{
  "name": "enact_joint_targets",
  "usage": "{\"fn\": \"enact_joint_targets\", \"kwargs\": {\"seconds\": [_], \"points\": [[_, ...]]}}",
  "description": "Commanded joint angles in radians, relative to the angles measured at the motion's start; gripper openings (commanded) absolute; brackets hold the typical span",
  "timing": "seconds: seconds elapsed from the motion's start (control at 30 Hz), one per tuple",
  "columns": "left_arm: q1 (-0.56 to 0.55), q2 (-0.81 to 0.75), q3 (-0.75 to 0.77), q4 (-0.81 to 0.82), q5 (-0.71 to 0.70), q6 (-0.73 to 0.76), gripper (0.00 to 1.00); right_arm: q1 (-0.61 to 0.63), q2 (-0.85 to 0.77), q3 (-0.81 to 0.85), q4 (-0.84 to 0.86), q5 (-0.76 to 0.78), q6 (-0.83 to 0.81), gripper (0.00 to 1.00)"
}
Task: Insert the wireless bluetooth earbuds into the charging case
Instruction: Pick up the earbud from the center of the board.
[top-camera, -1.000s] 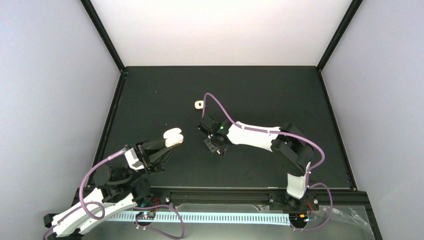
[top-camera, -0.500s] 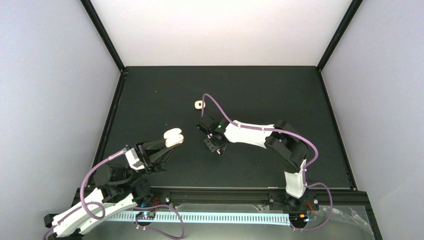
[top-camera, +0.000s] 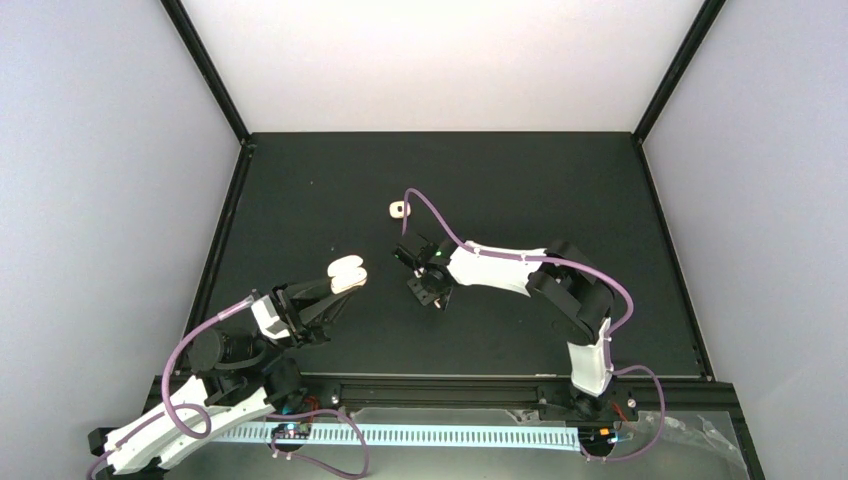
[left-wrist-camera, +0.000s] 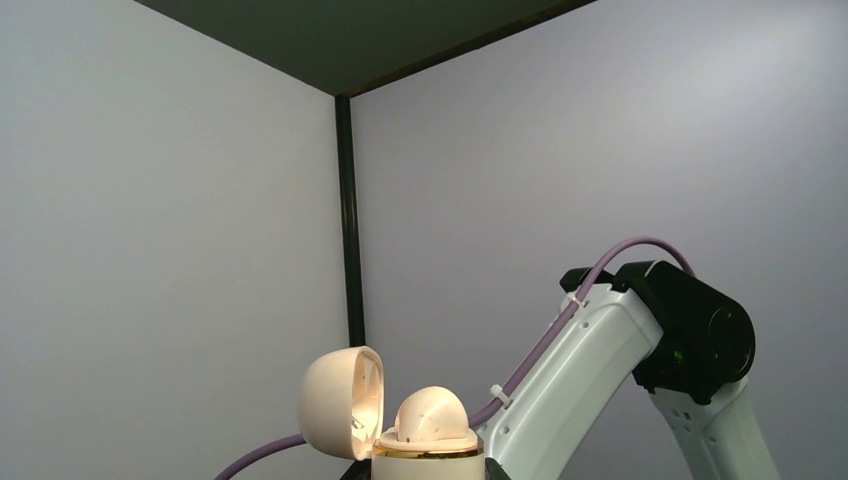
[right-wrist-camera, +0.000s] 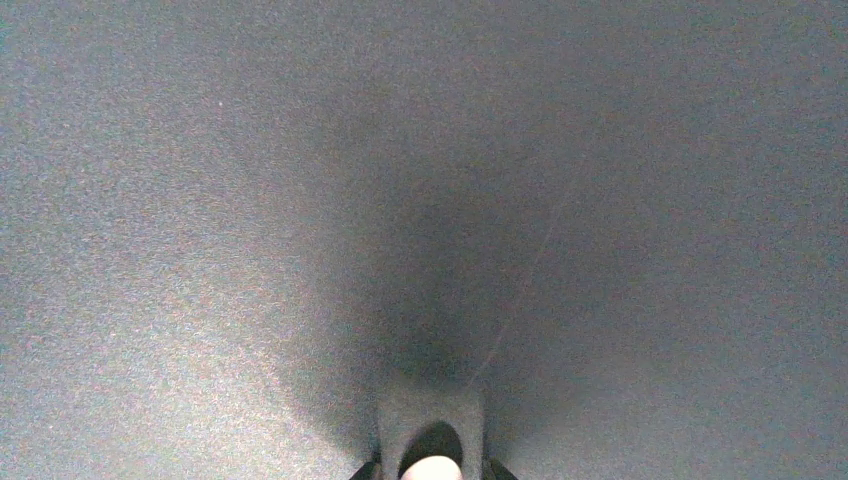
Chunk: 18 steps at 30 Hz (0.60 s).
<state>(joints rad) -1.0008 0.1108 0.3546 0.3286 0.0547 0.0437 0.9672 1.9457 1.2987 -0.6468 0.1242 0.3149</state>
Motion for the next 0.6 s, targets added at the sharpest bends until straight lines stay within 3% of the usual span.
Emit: {"fn": "enact_joint_targets", "kwargs": {"seconds": [0.0, 0.4, 0.57], "points": [[0.005, -0.013, -0.003, -0.003, -0.015, 0.016, 0.02, -0.005, 0.013, -0.016, 0.018, -0.012, -0.004, 0.24], [0.005, -0.009, -0.006, 0.0, -0.015, 0.014, 0.02, -0.006, -0.005, -0.027, 0.019, -0.012, 0.001, 0.13], [0.005, -0.007, -0.006, 0.001, -0.015, 0.012, 0.02, -0.006, -0.008, -0.027, 0.011, -0.009, 0.011, 0.24]]}}
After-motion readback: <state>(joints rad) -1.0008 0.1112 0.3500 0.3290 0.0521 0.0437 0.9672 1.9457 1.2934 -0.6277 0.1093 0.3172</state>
